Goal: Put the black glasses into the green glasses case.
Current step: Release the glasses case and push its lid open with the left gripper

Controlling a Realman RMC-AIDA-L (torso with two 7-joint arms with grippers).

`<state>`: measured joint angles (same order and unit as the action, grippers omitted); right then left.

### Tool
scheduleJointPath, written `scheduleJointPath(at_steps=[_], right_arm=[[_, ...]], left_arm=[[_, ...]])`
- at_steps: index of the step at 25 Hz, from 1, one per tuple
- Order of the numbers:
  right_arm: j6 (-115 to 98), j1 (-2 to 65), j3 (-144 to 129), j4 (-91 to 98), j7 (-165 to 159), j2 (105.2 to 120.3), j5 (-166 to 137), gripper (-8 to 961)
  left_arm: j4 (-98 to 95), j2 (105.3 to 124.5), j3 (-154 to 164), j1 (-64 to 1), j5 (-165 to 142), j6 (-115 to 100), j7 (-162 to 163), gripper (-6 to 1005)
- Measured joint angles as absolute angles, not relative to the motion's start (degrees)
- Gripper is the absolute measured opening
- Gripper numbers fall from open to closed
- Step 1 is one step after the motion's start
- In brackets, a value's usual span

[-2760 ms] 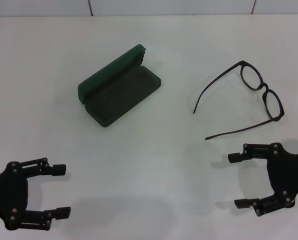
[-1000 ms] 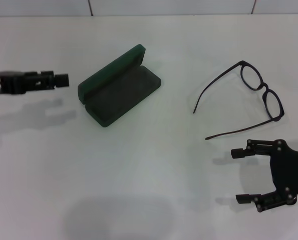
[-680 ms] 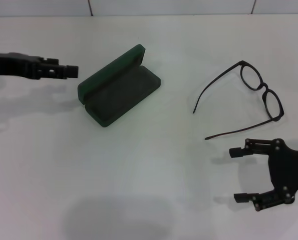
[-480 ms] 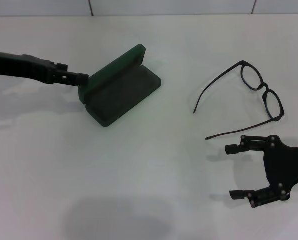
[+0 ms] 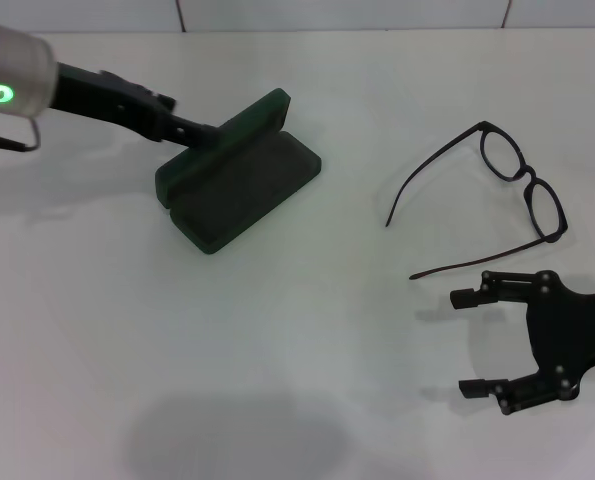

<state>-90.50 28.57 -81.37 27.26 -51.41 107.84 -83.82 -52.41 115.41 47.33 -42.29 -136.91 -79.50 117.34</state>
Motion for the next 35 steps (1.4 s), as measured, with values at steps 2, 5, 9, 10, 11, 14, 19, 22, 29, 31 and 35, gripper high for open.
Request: scheduleJointPath(at_steps=[2, 5, 9, 10, 11, 14, 19, 22, 29, 31, 35], right_arm=[[-90.4, 28.6, -81.3, 27.3, -51.4, 107.84, -84.1, 882], [-90.3, 28.5, -81.3, 27.3, -51.4, 107.91, -84.2, 882], [-90.1, 28.4, -81.3, 27.3, -51.4, 107.99, -84.2, 882], [-90.1, 28.4, -81.3, 27.3, -51.4, 108.00, -84.2, 882], [-90.1, 28.4, -81.3, 27.2, -51.4, 108.00, -84.2, 881], [-90.1, 28.4, -81.3, 27.1, -51.4, 108.02, -84.2, 881], [-89.9, 28.3, -81.3, 27.0, -51.4, 108.02, -84.3, 881], [-89.8, 28.3, -81.3, 26.9, -51.4, 108.02, -84.3, 881], [-89.8, 28.3, -81.3, 26.8, -51.4, 108.02, -84.4, 881], [-89.8, 28.3, -81.3, 26.8, -51.4, 108.02, -84.4, 880], [-89.7, 28.3, -81.4, 26.8, -51.4, 108.02, -84.4, 880]], left_arm=[[-51.0, 115.75, 49.4, -43.2, -137.4, -77.8, 117.4, 861], [-49.6, 116.32, 51.4, -43.9, -139.1, -74.6, 117.8, 860], [-47.5, 117.22, 53.6, -44.5, -142.1, -70.7, 118.1, 858], [-47.2, 117.39, 53.8, -44.5, -142.4, -70.3, 118.1, 858], [-47.2, 117.52, 53.9, -44.5, -142.5, -70.1, 118.1, 853], [-47.2, 117.61, 53.9, -44.5, -142.4, -69.8, 117.9, 840], [-47.3, 117.67, 53.9, -44.2, -142.4, -69.6, 117.8, 674], [-47.7, 117.78, 54.0, -44.1, -141.9, -69.8, 117.7, 667], [-47.8, 117.79, 54.4, -45.0, -141.7, -70.6, 118.0, 572], [-48.3, 117.78, 54.8, -45.8, -142.0, -71.4, 118.2, 570], [-49.9, 117.42, 58.0, -47.9, -144.8, -72.3, 121.5, 566]])
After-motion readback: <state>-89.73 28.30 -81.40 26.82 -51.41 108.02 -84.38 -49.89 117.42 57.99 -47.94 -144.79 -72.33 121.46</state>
